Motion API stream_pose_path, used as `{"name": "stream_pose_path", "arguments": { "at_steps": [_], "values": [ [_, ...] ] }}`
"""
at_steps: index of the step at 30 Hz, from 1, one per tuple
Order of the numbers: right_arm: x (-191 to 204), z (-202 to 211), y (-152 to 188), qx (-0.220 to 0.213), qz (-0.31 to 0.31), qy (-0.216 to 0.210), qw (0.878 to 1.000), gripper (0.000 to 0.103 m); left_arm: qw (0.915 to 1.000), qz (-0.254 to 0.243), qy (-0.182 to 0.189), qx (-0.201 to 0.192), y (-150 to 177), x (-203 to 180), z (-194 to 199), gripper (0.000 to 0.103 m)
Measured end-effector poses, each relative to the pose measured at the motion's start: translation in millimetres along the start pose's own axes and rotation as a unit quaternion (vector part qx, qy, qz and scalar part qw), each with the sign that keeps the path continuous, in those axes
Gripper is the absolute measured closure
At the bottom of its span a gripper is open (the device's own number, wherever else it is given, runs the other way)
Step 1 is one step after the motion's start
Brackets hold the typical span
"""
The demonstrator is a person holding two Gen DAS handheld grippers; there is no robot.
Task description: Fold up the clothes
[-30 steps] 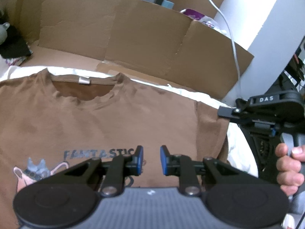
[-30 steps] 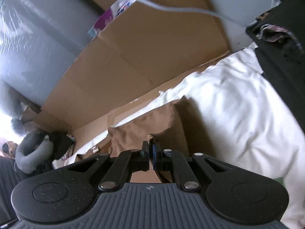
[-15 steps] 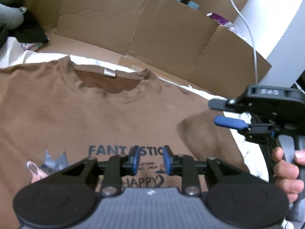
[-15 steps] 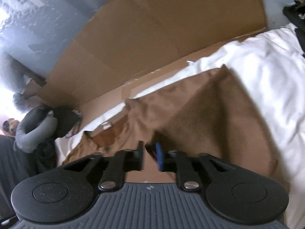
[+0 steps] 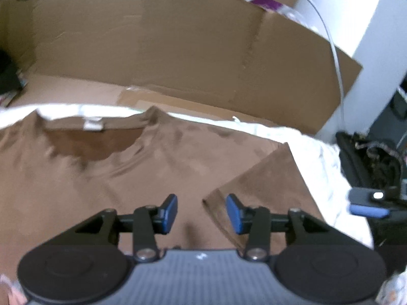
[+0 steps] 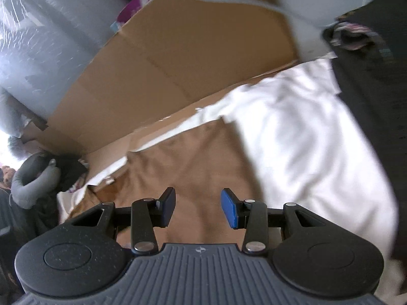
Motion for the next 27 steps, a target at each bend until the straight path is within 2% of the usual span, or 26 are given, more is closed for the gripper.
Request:
{"name": "stream_pose_path", "arguments": {
  "at_steps": [3, 7, 11, 14, 16, 19, 23, 27],
  "values": [
    [-24, 10, -3, -0.002, -0.003, 0.011, 1.000, 0.056, 0.9995, -0.016, 0.017, 0.021, 5, -11, -14, 0.059],
    [-49, 18, -2, 0.000, -0.006, 0.026, 1.000, 0.056, 0.9974, 0.009, 0.031, 0.064, 17, -14, -34, 0.064],
    [-60, 17, 2, 0.010, -0.006, 0.038, 0.999, 0.056, 0.9974, 0.016, 0.026, 0.066, 21, -14, -39, 0.062],
    [-57, 11, 0, 0.005, -0.011, 0.033, 0.999, 0.056, 0.9972, 0.019, 0.028, 0.067, 19, -14, -40, 0.066],
    [-55, 7, 1, 0.003, -0.020, 0.038, 0.999, 0.056, 0.9970, 0.035, 0.022, 0.065, 18, -7, -41, 0.082],
    [-44, 1, 0, 0.006, -0.008, 0.043, 0.999, 0.056, 0.9937, 0.086, 0.031, 0.064, 16, 4, -40, 0.091],
    [-25, -13, -11, 0.009, 0.030, 0.054, 0.998, 0.054, 0.9923, 0.101, 0.042, 0.057, 15, 8, -37, 0.094],
    [-1, -44, -32, 0.007, 0.083, 0.065, 0.994, 0.052, 0.9919, 0.104, 0.053, 0.050, 15, 7, -34, 0.094]
  ]
}}
Point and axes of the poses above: each gripper's, at about its wrist camera, not at the fingertips, and z roughly against the way its jaws point, x to its left, y to its underside, the point moved 9 cm from there along -z, roughly the way its jaws point, and after that the axes turned 12 degrees about -x, right-handed, at the moved point
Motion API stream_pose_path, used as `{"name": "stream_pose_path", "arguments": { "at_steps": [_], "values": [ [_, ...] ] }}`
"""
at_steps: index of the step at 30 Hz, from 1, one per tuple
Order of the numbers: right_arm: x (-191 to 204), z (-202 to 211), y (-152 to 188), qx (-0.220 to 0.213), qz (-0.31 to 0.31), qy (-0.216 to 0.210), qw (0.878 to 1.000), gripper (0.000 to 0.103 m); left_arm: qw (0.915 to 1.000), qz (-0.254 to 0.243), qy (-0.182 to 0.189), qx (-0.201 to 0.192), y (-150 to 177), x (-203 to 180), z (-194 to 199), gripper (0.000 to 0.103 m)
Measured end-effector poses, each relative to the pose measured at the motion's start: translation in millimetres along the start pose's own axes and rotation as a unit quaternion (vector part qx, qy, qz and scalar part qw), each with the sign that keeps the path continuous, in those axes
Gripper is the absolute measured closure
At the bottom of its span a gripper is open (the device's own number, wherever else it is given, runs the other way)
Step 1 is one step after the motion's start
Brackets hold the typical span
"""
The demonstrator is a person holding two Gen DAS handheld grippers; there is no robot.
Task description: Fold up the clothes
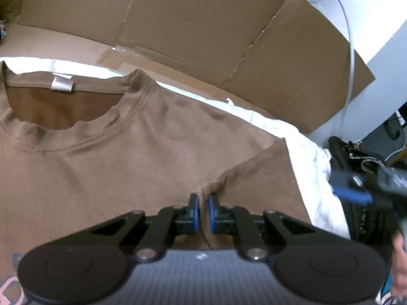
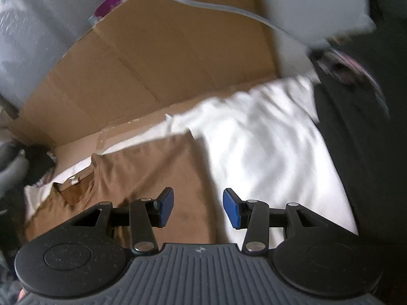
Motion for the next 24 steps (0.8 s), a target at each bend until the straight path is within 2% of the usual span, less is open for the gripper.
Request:
{"name": "stream_pose_path", "arguments": {
  "at_steps": [2, 5, 9, 16, 21, 24],
  "values": [
    [10, -17, -13, -0.003, 0.027, 0.016, 1.000, 0.048, 1.0000, 0.000, 0.005, -0.004, 0, 1, 1, 0.094],
    [18, -42, -30, 0.003, 0.031, 0.038, 0.999, 0.047, 0.9999, 0.000, 0.014, -0.009, 0, 2, 8, 0.094],
    [29, -61, -45, -0.009, 0.055, 0.052, 0.997, 0.047, 0.9992, -0.007, 0.033, -0.020, -6, -3, 20, 0.094],
    [40, -90, -37, 0.034, 0.092, 0.091, 0.991, 0.047, 0.9988, -0.016, 0.042, -0.021, -9, -13, 19, 0.095],
    [39, -105, -30, 0.060, 0.148, 0.147, 0.976, 0.047, 0.9988, -0.022, 0.038, -0.022, -7, -16, 21, 0.098],
    [36, -114, -29, 0.065, 0.148, 0.167, 0.973, 0.047, 0.9990, -0.030, 0.027, -0.022, -4, -16, 26, 0.099]
  ]
}}
Point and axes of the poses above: each gripper's, at about its wrist camera, not at the fingertips, and z roughly against the way its jaws point, x to its left, y to its underside, the point moved 9 cm from there along -z, roughly the way its jaws point, and after that the axes turned 12 degrees about -x, right-handed, at the moved point
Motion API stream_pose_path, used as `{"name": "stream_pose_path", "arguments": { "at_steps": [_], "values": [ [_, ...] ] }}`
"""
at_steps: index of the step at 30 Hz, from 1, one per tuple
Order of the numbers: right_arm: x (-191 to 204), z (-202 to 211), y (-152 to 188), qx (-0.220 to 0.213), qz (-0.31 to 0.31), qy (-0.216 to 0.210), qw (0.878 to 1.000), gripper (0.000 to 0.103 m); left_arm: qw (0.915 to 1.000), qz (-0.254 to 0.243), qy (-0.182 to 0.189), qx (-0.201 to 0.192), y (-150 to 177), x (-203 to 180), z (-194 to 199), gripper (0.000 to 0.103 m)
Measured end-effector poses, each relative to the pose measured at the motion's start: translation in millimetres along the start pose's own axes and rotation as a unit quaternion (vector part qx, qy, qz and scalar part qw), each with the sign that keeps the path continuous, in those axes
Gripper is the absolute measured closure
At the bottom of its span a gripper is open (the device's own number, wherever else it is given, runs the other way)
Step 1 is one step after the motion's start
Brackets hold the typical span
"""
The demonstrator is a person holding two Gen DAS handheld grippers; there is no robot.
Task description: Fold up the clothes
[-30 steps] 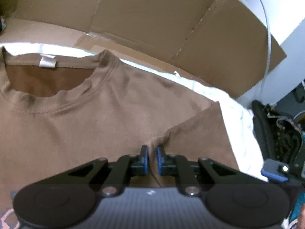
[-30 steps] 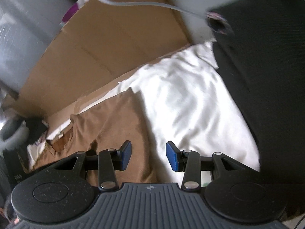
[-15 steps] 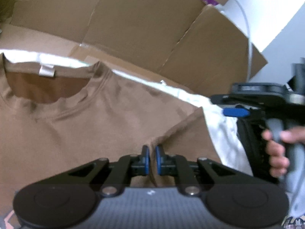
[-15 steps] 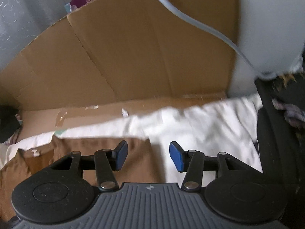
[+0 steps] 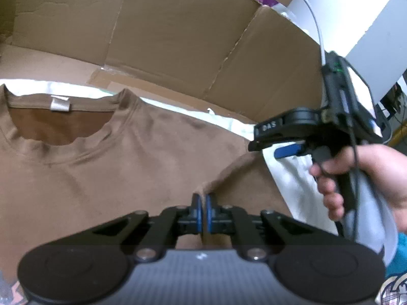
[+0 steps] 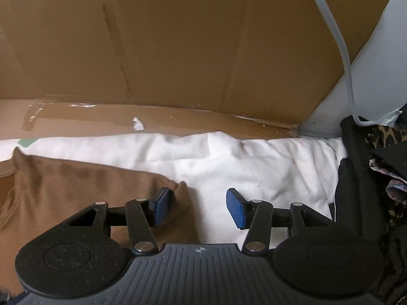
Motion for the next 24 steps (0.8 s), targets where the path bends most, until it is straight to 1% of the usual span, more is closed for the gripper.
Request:
{"name": "stream_pose_path", "arguments": {
  "at_steps": [4, 8, 9, 10, 12, 14, 15, 18, 19, 21, 24],
  "values": [
    [-1, -13, 0, 0.007, -0.010, 0.014, 1.000, 0.047, 1.0000, 0.001, 0.006, -0.002, 1, -3, 9, 0.099],
    [-1, -14, -1, -0.008, -0.026, 0.028, 0.999, 0.047, 0.9998, 0.001, 0.017, -0.009, -1, -6, 17, 0.100],
    [-1, -15, -1, -0.012, -0.040, 0.029, 0.999, 0.046, 0.9998, 0.000, 0.016, -0.009, 0, -6, 17, 0.100],
    [-3, -15, -1, -0.016, -0.062, 0.028, 0.998, 0.043, 0.9999, -0.001, 0.013, -0.009, 2, -6, 19, 0.100],
    [-13, -14, -2, -0.020, -0.131, 0.018, 0.991, 0.042, 1.0000, 0.002, 0.007, -0.003, 5, -3, 15, 0.100],
    [-29, -12, -5, -0.014, -0.213, -0.001, 0.977, 0.043, 1.0000, 0.004, 0.004, -0.002, 5, -1, 10, 0.099],
    [-34, -9, -7, -0.011, -0.237, -0.011, 0.971, 0.043, 1.0000, 0.004, 0.003, -0.003, 5, 0, 8, 0.099],
    [-44, 4, -16, -0.007, -0.263, -0.042, 0.964, 0.043, 0.9999, 0.012, -0.003, -0.006, 2, 2, 5, 0.099],
    [-46, 12, -19, -0.013, -0.252, -0.051, 0.966, 0.043, 0.9999, 0.015, -0.005, -0.008, 1, 2, 4, 0.099],
    [-44, 32, -24, -0.038, -0.188, -0.069, 0.979, 0.043, 0.9997, 0.019, -0.008, -0.009, -1, 5, 4, 0.099],
    [-41, 61, -13, -0.058, -0.099, -0.094, 0.989, 0.043, 0.9995, 0.022, -0.018, -0.011, -1, 8, 4, 0.099]
  ]
}}
Point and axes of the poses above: each gripper's, at about its wrist camera, not at the fingertips, and z roughly against the way its jaws point, x to its left, y to its underside, the point moved 9 cm from there along -z, roughly the way its jaws point, and after that the axes turned 12 degrees about -x, right-handed, at the moved point
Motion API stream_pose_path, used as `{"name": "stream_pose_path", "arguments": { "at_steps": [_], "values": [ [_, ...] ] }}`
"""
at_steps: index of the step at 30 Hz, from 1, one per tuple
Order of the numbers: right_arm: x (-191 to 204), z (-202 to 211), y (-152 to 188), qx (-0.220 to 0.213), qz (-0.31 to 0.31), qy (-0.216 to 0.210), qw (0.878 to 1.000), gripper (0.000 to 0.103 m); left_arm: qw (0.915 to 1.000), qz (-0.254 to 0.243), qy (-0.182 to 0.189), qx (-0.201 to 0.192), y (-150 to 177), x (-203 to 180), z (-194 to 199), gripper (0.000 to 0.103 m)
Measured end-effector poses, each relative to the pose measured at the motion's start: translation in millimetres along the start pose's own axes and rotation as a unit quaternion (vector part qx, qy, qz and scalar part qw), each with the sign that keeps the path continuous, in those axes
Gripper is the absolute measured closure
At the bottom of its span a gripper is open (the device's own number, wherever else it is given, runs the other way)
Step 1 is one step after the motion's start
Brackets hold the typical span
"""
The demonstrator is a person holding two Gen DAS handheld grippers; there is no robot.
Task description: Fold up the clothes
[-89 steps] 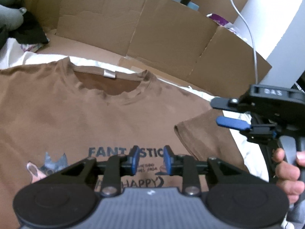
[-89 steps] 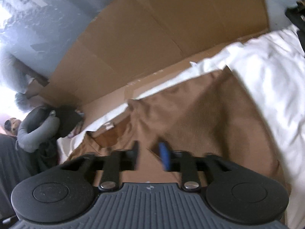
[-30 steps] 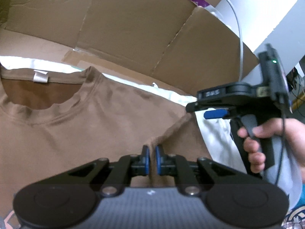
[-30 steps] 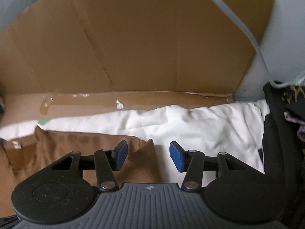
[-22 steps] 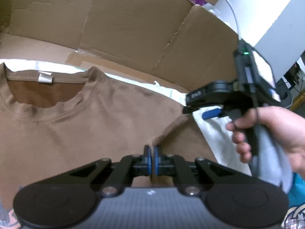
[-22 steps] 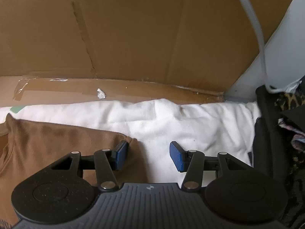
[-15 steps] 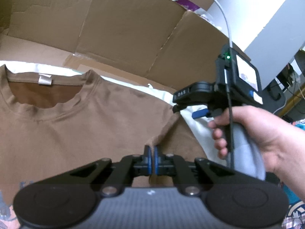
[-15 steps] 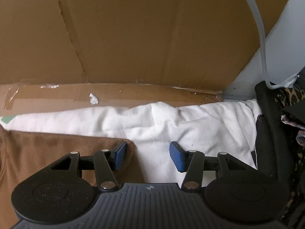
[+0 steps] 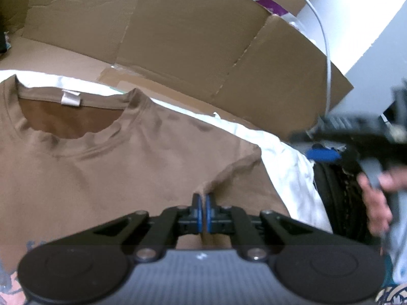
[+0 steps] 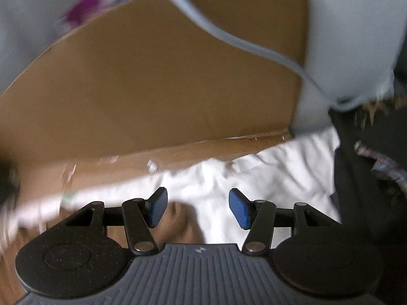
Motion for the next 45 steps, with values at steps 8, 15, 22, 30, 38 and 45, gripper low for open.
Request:
{"name": "stream_pose_path", "arguments": {
  "at_steps": [8, 15, 22, 30, 38, 45],
  "values": [
    [-16, 54, 54, 0.006, 0.103, -0.028, 0.994, 0.044, 0.9991, 0.002, -0.043, 0.002, -4, 12, -7, 0.099],
    [-20, 67, 101, 0.027, 0.165, -0.044, 0.985, 0.046, 0.9971, -0.004, -0.074, 0.020, 2, 24, -22, 0.096],
    [-21, 88, 138, 0.008, 0.207, -0.059, 0.976, 0.047, 0.9967, -0.021, -0.076, 0.017, -9, 20, -26, 0.095],
    [-8, 101, 167, -0.020, 0.275, -0.076, 0.958, 0.047, 0.9932, -0.037, -0.107, 0.028, -15, 35, -19, 0.072],
    [-10, 92, 172, -0.038, 0.259, -0.063, 0.963, 0.047, 0.9963, 0.020, -0.071, 0.045, 1, 25, 32, 0.072],
    [-14, 96, 186, -0.041, 0.248, -0.069, 0.965, 0.048, 0.9938, 0.077, -0.054, 0.060, 27, 0, 59, 0.072]
  ]
}}
Point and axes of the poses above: each gripper's, at about its wrist camera, not at the fingertips, and z roughly against the way its jaws point, x to its left, y to its underside, the point moved 9 cm from there along -z, roughly the way its jaws point, and after that the axes turned 12 degrees about -x, right-handed, at the moved point
